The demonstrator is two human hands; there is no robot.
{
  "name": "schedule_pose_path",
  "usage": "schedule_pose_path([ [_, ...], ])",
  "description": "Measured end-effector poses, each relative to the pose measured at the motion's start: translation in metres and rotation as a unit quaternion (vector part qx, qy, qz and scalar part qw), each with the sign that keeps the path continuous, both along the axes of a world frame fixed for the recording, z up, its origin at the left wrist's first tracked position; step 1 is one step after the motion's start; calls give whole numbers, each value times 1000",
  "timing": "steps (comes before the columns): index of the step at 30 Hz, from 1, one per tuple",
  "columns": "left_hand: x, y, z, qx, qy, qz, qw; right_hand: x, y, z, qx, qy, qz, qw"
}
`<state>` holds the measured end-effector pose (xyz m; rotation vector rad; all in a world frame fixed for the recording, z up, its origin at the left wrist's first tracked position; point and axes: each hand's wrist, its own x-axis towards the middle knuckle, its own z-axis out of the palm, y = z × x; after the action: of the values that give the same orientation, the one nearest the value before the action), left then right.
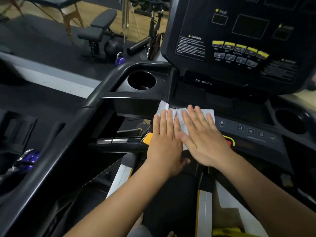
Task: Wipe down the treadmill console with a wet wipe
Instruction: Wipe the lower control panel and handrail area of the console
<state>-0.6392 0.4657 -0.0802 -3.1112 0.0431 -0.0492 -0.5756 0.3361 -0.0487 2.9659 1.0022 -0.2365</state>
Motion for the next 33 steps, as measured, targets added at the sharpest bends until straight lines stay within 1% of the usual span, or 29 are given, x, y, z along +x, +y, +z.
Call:
schedule_pose_path([
  [4,24,-25,11,-1,19,-51,998,18,-42,4,6,16,-76,997],
  [10,49,-100,17,40,35,-179,982,18,-143,-7,5,-28,-192,981],
  [12,58,-130,16,47,34,-214,975,13,-166,-9,23,-27,-226,974],
  [15,63,-167,16,63,26,-253,965,0,-191,-11,84,-5,-270,959],
  [17,60,-180,12,79,22,-272,959,-12,-200,-17,85,-22,-286,954],
  [20,48,-170,3,93,4,-297,950,-33,-200,-27,67,-40,-299,951],
  [22,44,-150,0,89,-4,-294,952,-38,-192,-29,43,-56,-298,952],
  [24,44,-128,5,63,5,-260,963,-32,-176,-25,26,-55,-287,956],
  [27,47,-91,16,-6,12,-189,982,-17,-137,-19,34,-38,-238,970],
  [30,42,-46,16,-49,-10,-146,988,-3,-87,-10,63,-2,-183,981],
  [33,32,-4,9,-94,-26,-104,990,1,-33,-3,59,17,-117,991],
])
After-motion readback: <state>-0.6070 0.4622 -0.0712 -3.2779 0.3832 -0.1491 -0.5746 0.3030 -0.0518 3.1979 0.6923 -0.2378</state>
